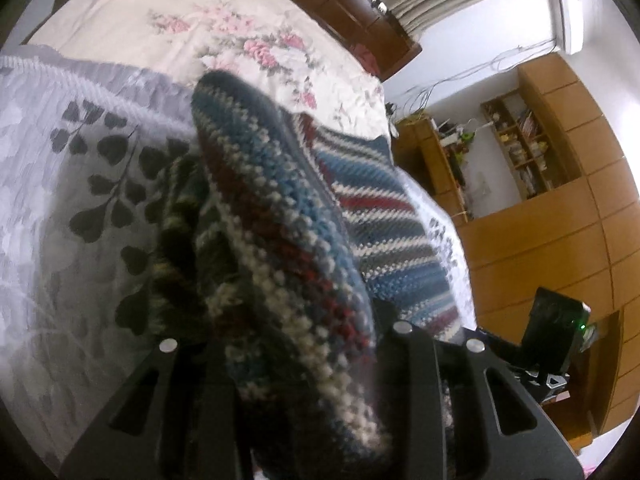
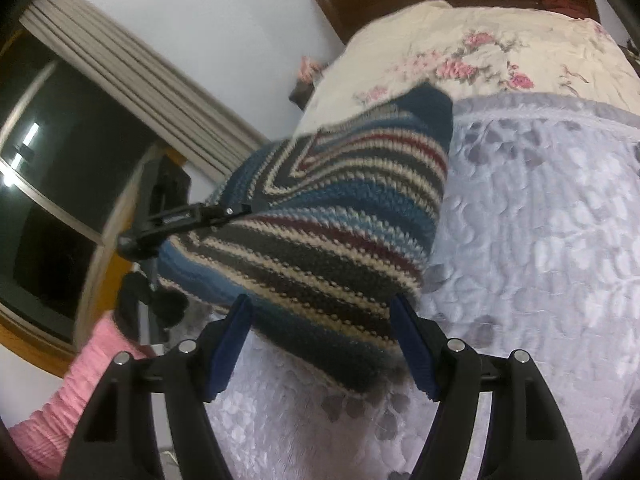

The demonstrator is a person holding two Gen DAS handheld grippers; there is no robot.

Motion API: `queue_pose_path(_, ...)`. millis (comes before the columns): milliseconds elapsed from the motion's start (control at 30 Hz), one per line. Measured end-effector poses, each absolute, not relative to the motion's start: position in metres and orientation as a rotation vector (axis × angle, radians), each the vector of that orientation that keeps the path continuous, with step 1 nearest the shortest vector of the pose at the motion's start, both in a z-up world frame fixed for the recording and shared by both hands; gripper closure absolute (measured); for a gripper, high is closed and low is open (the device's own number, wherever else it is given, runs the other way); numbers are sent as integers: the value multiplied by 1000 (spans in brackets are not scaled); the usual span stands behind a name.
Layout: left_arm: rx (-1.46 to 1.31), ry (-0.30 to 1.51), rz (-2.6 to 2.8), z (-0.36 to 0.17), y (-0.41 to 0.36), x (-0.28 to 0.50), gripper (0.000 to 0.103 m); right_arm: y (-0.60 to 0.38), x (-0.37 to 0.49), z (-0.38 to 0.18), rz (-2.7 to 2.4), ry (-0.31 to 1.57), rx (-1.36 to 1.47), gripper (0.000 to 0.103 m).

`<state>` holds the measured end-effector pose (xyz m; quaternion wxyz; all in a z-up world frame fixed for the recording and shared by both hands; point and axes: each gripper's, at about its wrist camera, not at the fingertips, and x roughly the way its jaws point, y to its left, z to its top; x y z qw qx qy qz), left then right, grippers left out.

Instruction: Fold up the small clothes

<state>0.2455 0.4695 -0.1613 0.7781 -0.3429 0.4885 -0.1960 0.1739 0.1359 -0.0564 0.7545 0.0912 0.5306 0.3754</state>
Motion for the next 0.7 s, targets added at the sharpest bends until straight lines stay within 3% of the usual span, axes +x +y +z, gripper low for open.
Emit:
queue_pose_path(267, -814, 1123, -410, -200, 496, 245, 66, 167, 168, -133, 670, 1306, 152, 25)
queue_pose_path(467, -818, 1142, -412, -192, 510, 218, 60, 163, 154, -126, 667, 1268, 155, 25)
queue_pose_path(633, -783, 1149, -433, -182, 506, 197, 46, 154, 146, -130, 651, 1272, 175, 25)
queue_pose_path(700, -773, 1151, -412, -186, 512, 201, 48, 156, 146, -133, 646, 1269, 168, 25)
